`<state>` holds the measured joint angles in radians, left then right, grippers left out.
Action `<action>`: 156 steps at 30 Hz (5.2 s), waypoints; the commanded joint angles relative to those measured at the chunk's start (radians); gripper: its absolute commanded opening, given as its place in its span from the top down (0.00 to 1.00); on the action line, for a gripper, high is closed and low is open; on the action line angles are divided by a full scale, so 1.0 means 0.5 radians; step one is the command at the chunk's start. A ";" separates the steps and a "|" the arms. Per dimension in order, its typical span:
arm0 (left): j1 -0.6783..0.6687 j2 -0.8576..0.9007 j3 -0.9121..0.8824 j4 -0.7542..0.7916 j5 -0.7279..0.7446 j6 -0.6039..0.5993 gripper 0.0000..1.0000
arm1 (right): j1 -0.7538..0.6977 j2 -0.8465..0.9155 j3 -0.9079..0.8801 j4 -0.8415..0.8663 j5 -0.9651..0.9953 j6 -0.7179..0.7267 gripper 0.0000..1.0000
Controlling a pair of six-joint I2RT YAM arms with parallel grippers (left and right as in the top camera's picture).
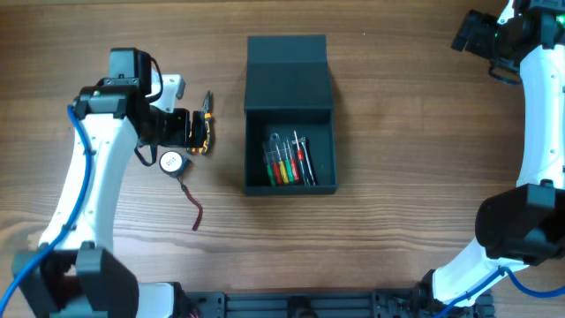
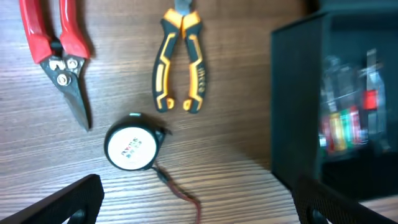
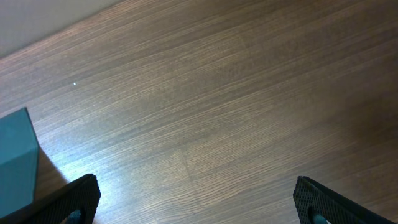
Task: Pack container
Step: 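Reach the left gripper down and grasp the tape measure, then carry the tape measure into the box with the left gripper, then release the tape measure in the box and lift the left gripper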
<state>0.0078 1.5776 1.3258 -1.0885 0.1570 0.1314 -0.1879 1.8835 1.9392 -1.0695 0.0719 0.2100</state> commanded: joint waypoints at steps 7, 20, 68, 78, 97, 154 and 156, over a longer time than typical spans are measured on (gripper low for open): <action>-0.007 0.077 -0.542 0.384 -0.258 0.150 0.00 | 0.008 -0.018 0.039 0.001 -0.009 -0.024 0.00; 0.121 0.085 -0.718 0.759 -0.426 0.408 0.00 | 0.008 -0.018 0.039 0.001 -0.009 -0.024 0.00; 0.150 0.499 -0.717 0.883 -0.182 0.552 0.56 | 0.008 -0.018 0.039 0.001 -0.009 -0.024 0.00; 0.150 0.214 -0.710 0.792 -0.303 0.552 0.60 | 0.008 -0.018 0.039 0.001 -0.009 -0.024 0.00; -0.059 -0.386 -0.121 0.555 0.218 0.071 0.69 | 0.008 -0.018 0.039 0.001 -0.009 -0.024 0.00; -1.145 0.716 0.261 1.099 0.041 -0.138 0.25 | 0.008 -0.018 0.039 0.001 -0.009 -0.024 0.00; -1.145 0.683 0.356 1.045 -0.063 -0.137 0.26 | 0.008 -0.018 0.039 0.001 -0.009 -0.024 0.00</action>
<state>-0.5621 1.9800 1.4220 -0.5411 0.2161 0.0620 -0.1879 1.8835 1.9392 -1.0695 0.0719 0.2100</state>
